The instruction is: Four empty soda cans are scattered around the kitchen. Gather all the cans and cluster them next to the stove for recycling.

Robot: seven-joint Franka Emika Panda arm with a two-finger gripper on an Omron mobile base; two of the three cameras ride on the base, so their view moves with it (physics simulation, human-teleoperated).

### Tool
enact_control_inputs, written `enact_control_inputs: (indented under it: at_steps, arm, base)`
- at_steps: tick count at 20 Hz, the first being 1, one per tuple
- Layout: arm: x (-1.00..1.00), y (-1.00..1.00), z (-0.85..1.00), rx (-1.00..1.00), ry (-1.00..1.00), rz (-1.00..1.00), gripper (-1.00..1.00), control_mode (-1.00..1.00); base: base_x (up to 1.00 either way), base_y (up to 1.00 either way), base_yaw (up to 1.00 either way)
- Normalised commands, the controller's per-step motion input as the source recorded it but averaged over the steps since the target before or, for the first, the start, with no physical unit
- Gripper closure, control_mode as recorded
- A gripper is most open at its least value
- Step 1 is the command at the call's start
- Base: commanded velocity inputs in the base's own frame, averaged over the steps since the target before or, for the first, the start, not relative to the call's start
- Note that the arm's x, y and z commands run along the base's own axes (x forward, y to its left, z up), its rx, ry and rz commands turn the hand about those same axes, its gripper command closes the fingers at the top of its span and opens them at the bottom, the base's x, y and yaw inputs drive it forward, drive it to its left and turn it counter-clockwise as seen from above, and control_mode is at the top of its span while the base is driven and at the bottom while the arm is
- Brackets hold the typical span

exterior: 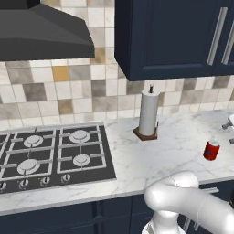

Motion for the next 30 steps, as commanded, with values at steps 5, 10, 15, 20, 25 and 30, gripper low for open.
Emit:
enact_control_inputs:
  at_steps: [5,10,15,20,25,30]
  arm:
    - [0.20,-0.24,-0.22,0.05,-0.02,0.01,-1.00,-1.00]
    - [0.16,-0.29,-0.32,0.03,0.00,0.00,-1.00,-1.00]
    - [0.06,-0.16,-0.26,-0.01,0.04,-0.04,-1.00,-1.00]
    - [0.17,-0.02,-0.34,-0.03,0.04,-0.12,-1.00,-1.00]
    - [0.23,-0.06,-0.35,0.00,0.05,-0.15,-1.00,-1.00]
    - [0.02,-0.29,-0.14,0.00,0.07,-0.07,-1.00,-1.00]
  base:
    - [0.00,0.00,0.00]
    - [0.00,0.00,0.00]
    - [0.00,0.00,0.00]
    - [0.00,0.00,0.00]
    - [0.00,0.00,0.00]
    - [0.00,0.00,0.00]
